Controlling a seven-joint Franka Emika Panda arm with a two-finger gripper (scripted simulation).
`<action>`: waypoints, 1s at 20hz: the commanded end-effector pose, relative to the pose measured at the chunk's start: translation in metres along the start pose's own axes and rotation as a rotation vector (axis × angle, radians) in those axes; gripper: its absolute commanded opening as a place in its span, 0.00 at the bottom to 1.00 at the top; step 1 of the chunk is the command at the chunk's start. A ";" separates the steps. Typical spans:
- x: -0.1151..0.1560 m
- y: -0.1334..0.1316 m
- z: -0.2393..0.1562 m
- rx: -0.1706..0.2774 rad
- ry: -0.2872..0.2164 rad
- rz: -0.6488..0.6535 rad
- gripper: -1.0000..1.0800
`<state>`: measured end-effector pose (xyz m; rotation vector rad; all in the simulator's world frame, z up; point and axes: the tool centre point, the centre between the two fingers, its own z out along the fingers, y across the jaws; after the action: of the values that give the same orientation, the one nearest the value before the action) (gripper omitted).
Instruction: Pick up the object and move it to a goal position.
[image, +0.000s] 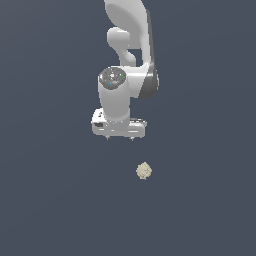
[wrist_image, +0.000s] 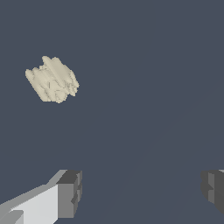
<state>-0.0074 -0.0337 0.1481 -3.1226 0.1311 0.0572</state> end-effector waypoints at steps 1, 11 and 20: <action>0.000 0.000 0.000 0.000 0.000 0.000 0.96; -0.005 -0.028 0.006 0.023 -0.026 -0.008 0.96; 0.005 -0.034 0.009 0.017 -0.020 -0.060 0.96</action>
<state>-0.0029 -0.0029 0.1403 -3.1042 0.0627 0.0872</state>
